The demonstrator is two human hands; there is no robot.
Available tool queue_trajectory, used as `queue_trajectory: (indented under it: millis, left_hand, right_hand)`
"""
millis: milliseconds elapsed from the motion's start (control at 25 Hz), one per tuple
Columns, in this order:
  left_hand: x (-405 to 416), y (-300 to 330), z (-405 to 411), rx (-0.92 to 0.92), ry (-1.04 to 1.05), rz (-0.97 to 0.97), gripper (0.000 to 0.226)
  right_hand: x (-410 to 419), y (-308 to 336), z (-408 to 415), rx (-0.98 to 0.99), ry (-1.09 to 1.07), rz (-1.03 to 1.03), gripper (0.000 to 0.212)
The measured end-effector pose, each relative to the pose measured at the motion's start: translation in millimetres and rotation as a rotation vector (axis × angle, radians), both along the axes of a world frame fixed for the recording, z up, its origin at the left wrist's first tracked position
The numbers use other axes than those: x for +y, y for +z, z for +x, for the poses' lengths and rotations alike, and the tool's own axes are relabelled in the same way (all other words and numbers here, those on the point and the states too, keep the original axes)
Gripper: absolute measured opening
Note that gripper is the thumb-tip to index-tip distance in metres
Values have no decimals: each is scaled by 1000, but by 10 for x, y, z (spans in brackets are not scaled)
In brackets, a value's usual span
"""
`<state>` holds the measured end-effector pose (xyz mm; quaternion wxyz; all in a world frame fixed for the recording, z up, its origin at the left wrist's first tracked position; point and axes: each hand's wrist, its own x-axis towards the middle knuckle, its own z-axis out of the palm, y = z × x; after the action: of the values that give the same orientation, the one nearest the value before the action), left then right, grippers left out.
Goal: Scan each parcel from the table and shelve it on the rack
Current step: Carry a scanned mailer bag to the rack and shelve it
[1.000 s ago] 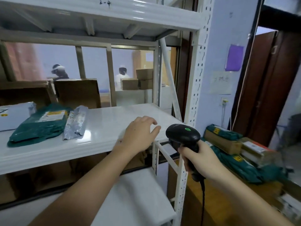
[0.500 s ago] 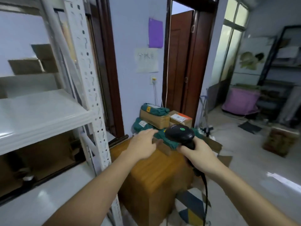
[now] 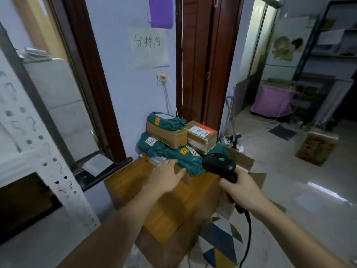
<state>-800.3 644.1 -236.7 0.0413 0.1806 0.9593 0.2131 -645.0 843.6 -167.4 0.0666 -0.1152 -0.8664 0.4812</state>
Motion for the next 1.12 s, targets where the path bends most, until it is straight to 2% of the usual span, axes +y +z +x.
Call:
queue_trajectory:
  millis: [200,400,720,920,1040,1120]
  left_hand:
    - [114,-85,-784,-26,-9,16,66]
    - [166,-252,-1442,-127,45,67,66]
    - [430,-364,-2523,-233,262,344,62]
    - [712,-233,-3349,-389,553,698,58]
    - [823,-293,-3793,-592,768,915,86]
    - [867,-402,-4059,-672,846,977,102]
  right_hand:
    - [37,-11,-827,-33,-13,-18,7]
    - [26,-70,-1456,-51,12,-46,8]
    - [232,-200,-2576,-63,77,-119,10]
    - [475,-265,-3248,-118,118,-174,10]
    - [623,-351,-3516,-192,150,-204,18]
    - [715,-425,-3660,-235,160,-215,18]
